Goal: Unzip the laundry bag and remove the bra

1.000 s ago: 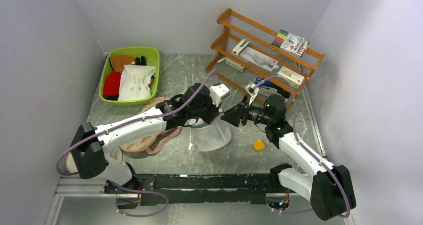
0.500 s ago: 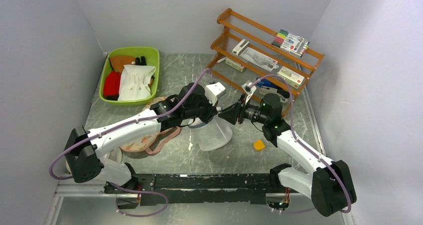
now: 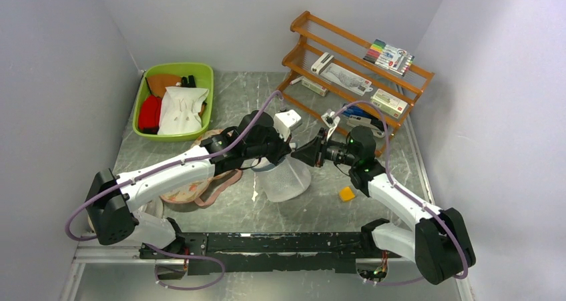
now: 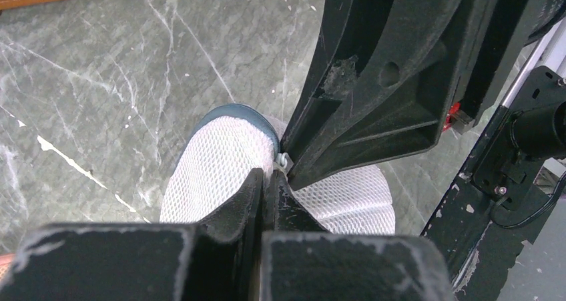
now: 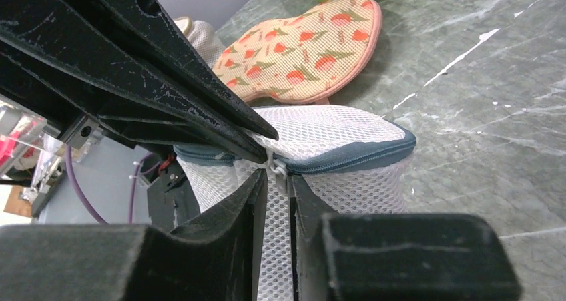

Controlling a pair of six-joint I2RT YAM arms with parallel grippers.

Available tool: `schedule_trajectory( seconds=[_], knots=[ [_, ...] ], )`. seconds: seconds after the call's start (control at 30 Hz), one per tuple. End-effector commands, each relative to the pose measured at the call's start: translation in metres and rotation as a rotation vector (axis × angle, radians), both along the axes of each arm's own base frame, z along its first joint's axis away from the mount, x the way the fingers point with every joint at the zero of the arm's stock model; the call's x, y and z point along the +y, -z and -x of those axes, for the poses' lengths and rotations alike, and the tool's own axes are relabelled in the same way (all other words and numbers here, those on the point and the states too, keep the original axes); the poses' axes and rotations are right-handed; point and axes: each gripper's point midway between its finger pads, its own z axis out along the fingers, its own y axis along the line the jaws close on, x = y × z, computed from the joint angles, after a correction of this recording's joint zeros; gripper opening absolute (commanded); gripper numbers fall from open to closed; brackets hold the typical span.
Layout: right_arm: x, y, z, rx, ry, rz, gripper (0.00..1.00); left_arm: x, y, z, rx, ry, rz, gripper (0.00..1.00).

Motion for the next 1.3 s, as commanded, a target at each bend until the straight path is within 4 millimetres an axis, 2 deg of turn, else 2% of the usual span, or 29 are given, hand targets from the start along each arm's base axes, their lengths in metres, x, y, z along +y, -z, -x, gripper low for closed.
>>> schedule_trajectory(
  seconds=[0.0,0.13,0.3,0.5,0.6,0.67,0.73,0.8,0.9,0.97,1.03,1.13,1.27],
  knots=[
    [0.0,-0.001,-0.004,-0.011,0.03,0.0,0.14,-0.009,-0.024,-0.002,-0.025,0.02,0.074,0.07],
    [-0.01,0.007,-0.015,0.001,0.122,0.06,0.0,-0.005,-0.024,-0.003,-0.035,0.007,0.06,0.07],
    [-0.031,0.022,-0.038,0.038,0.303,0.16,0.0,0.001,-0.025,-0.004,-0.048,-0.001,0.044,0.07],
    [-0.051,0.028,-0.065,0.062,0.467,0.218,0.0,0.004,-0.025,-0.001,-0.041,-0.001,0.031,0.07],
    [-0.054,0.033,-0.074,0.092,0.499,0.247,0.0,0.007,-0.025,0.0,-0.039,-0.009,0.033,0.07],
    [-0.049,0.034,-0.074,0.096,0.464,0.25,0.0,0.01,-0.021,-0.001,-0.035,-0.023,0.024,0.07],
    [-0.04,0.027,-0.07,0.073,0.404,0.225,0.0,0.014,-0.015,-0.003,-0.026,-0.045,-0.001,0.07],
    [-0.034,0.013,-0.062,0.022,0.354,0.176,0.0,0.02,-0.015,-0.009,-0.007,-0.109,-0.023,0.15],
    [-0.025,-0.009,-0.049,-0.051,0.28,0.102,0.0,0.018,-0.03,-0.013,0.021,-0.133,0.011,0.45],
    [-0.018,-0.024,-0.039,-0.097,0.221,0.048,0.0,0.016,-0.04,-0.016,0.029,-0.154,0.027,0.53],
    [-0.011,-0.038,-0.029,-0.138,0.166,0.001,0.0,0.015,-0.043,-0.02,0.049,-0.187,0.03,0.56],
    [-0.007,-0.051,-0.024,-0.157,0.141,-0.032,0.0,0.016,-0.036,-0.024,0.117,-0.223,0.021,0.59],
    [-0.003,-0.058,-0.019,-0.168,0.122,-0.052,0.0,0.012,-0.032,-0.018,0.161,-0.205,0.051,0.59]
  ],
)
